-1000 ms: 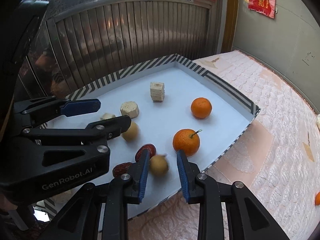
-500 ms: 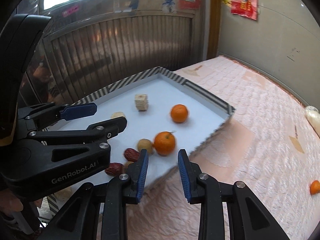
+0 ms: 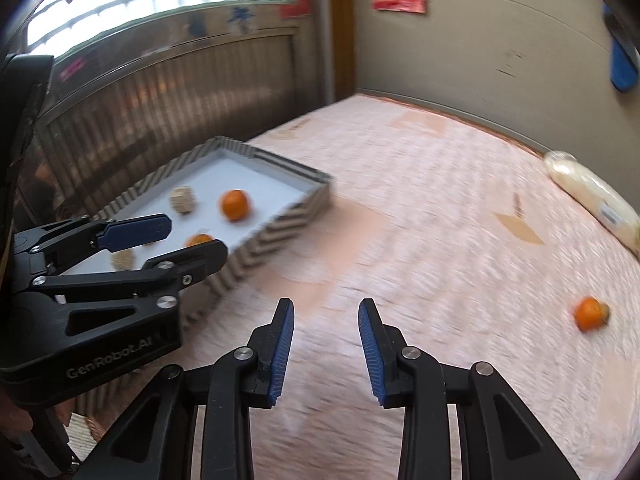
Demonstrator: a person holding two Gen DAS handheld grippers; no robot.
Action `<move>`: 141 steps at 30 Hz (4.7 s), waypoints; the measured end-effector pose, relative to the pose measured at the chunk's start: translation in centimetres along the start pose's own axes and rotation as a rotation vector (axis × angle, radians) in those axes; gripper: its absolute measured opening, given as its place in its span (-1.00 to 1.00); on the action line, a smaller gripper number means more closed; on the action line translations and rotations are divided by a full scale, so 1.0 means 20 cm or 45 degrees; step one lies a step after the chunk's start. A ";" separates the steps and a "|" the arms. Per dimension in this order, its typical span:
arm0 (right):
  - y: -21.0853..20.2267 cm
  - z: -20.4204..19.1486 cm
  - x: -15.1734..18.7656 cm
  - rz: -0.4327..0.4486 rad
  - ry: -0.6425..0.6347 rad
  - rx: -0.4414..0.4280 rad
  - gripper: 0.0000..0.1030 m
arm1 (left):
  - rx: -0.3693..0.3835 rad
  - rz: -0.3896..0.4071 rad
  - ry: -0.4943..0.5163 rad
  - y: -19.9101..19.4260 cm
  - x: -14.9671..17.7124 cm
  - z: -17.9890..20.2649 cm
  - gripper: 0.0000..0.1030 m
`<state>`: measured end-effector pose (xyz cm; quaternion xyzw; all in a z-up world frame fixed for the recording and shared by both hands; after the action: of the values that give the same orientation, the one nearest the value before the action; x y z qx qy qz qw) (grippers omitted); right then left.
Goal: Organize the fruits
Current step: 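Move both open tools back toward the last orange and brown fruit, then grasp the orange with the left tool while the right tool grasps the brown fruit, then carry the orange with the left tool while the right tool carries the brown fruit over the tray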
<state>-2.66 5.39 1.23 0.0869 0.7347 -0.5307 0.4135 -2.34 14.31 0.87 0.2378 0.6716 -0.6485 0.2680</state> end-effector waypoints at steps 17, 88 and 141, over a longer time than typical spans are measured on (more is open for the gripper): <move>-0.16 0.98 0.19 -0.080 0.287 0.281 -0.27 | 0.294 -0.137 0.197 0.27 -0.16 0.88 0.09; -0.15 0.83 0.04 0.061 0.285 0.166 -0.50 | 0.167 -0.054 0.165 0.17 -0.14 0.60 -0.37; 0.41 -0.66 -0.32 -0.065 -0.306 -0.176 -0.49 | -0.157 -0.092 -0.222 0.00 0.17 -0.66 -0.37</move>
<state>-0.68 22.04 1.03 -0.0247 0.7167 -0.4956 0.4901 -5.47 27.42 -1.15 0.1390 0.6924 -0.6335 0.3160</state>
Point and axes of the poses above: each gripper's, at about its wrist camera, not at the fingertips, and y roughly the way its jaws point, z to its right, x to its underside, the point moved 7 cm from there along y, roughly the way its jaws point, and after that the axes turned 1 degree about y, right-handed, at the moved point
